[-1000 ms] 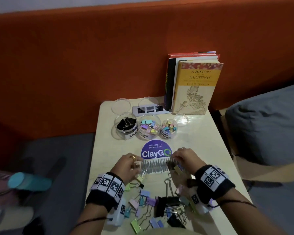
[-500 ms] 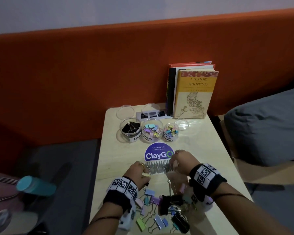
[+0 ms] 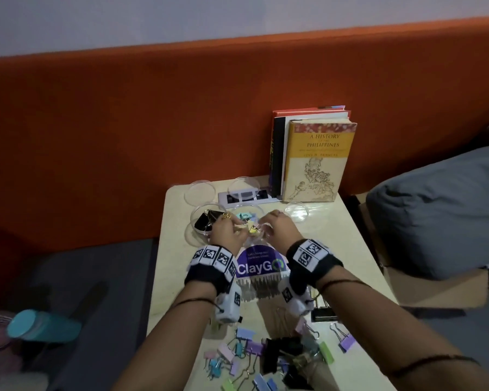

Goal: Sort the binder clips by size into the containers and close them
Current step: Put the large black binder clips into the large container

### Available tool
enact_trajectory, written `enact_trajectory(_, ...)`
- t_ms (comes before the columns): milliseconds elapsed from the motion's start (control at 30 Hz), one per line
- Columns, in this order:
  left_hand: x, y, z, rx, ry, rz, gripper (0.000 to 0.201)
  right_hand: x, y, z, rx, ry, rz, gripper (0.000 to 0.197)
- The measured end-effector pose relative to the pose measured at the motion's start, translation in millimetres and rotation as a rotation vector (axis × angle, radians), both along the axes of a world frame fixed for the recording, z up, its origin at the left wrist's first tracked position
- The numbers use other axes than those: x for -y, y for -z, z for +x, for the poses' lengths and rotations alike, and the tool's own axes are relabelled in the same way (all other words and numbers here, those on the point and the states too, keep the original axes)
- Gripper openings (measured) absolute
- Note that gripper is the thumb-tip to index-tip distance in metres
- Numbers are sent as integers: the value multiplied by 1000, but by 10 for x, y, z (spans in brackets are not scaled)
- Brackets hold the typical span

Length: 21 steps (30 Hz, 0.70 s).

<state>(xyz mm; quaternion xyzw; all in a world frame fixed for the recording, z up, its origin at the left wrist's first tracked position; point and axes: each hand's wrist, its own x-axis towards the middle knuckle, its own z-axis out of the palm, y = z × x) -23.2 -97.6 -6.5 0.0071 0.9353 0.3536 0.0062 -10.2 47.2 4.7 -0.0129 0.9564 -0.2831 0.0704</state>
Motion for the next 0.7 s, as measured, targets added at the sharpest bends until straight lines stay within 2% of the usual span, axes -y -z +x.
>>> enact_trajectory(100, -91, 89, -110, 2, 71, -68, 21, -179, 127, 356, 43, -50, -26, 29)
enact_trajectory(167, -99, 177, -126, 63, 172, -158, 30, -285, 233, 598, 111, -121, -5, 28)
enact_trajectory(233, -63, 255, -47, 119, 284, -300, 41, -396, 337, 791, 164, -149, 6, 27)
enact_trajectory(300, -9, 259, 140, 103, 351, -399, 47, -539, 390, 943, 189, -135, 23, 24)
enact_trajectory(400, 60, 206, 528, 113, 512, -335, 51, -758, 409, 1145, 224, -111, 71, 22)
enact_trajectory(467, 98, 178, 796, 227, 647, -212, 49, -874, 425, 1269, 251, -109, 98, 20)
enact_trajectory(533, 140, 180, 1025, 375, 694, -58, 41, -955, 440, 1371, 271, -101, 108, 20)
enact_trajectory(600, 158, 198, 1202, 434, 742, -73, 37, -1009, 451, 1458, 280, -84, 135, 28)
enact_trajectory(700, 136, 213, 1359, 482, 797, -158, 48, -1018, 435, 1526, 277, -79, 175, 37)
